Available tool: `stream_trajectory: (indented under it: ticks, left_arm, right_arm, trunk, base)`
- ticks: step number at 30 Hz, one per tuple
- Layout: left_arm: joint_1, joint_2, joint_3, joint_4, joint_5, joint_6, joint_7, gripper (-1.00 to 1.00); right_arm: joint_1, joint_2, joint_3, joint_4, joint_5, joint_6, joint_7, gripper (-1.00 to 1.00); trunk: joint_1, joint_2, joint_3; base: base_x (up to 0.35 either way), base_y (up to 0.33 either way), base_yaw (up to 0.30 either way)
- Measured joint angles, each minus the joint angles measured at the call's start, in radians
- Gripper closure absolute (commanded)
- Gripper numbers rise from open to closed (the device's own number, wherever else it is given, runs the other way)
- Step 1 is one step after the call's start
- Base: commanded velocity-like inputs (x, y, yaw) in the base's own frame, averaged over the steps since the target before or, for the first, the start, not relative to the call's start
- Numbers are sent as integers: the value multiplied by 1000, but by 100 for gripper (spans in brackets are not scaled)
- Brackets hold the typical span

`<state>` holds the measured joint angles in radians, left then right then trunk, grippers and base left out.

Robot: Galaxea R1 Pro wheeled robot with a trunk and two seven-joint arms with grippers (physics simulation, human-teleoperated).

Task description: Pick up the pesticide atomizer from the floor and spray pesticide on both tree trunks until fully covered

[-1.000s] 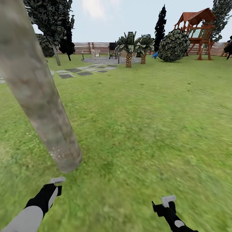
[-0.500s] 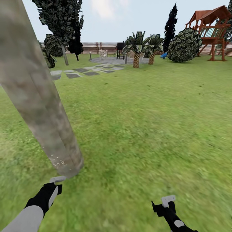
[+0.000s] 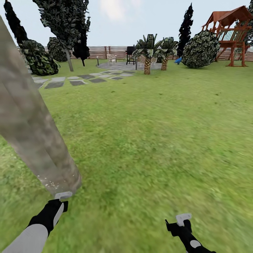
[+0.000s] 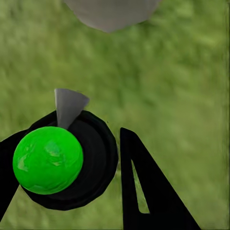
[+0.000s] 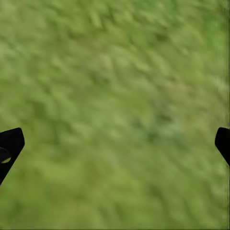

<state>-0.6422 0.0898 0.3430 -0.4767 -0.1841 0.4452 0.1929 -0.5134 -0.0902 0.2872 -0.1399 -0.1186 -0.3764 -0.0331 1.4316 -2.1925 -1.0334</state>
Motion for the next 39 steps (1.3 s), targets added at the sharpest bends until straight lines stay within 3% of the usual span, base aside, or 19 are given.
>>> stream_trajectory:
  ticks: [15, 39]
  left_arm:
    - [0, 2, 4, -28, -1, 1, 3, 100]
    - [0, 5, 4, -28, -3, 1, 3, 100]
  right_arm:
    - [0, 0, 0, 0, 0, 0, 0, -100]
    - [0, 0, 0, 0, 0, 0, 0, -100]
  trunk:
    - [0, 0, 0]
    - [0, 0, 0]
  base:
    - [23, -271, 231]
    - [164, -239, 277]
